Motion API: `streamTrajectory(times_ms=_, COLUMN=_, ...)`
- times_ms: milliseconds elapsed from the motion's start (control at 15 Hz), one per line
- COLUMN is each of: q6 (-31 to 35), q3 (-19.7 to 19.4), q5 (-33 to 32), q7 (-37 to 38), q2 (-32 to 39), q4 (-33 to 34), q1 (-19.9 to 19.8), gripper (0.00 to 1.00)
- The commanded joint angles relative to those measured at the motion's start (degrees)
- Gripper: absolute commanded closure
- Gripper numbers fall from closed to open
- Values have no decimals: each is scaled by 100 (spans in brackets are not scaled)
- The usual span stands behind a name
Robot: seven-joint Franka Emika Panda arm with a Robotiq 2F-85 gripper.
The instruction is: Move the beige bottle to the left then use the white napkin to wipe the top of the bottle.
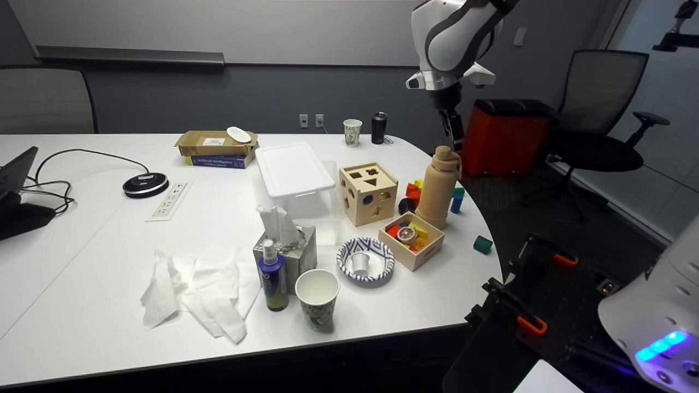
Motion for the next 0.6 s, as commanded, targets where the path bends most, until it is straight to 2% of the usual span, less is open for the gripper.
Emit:
streamTrajectory(times_ms=0, q6=509, q3=122, q5=296, q7=-428, q2=-148, q4=-264, q1=-245, gripper=0)
streamTrajectory(times_ms=267, q6=841, q3=204, q5=1158, q7=-750, q2=-279, q4=-552, q1=-428, gripper=0)
streamTrajectory(times_ms=533, q6=1050, q3=214, q5=1617, q7=-993, q2=-292, q4=-718, q1=-538, gripper=0)
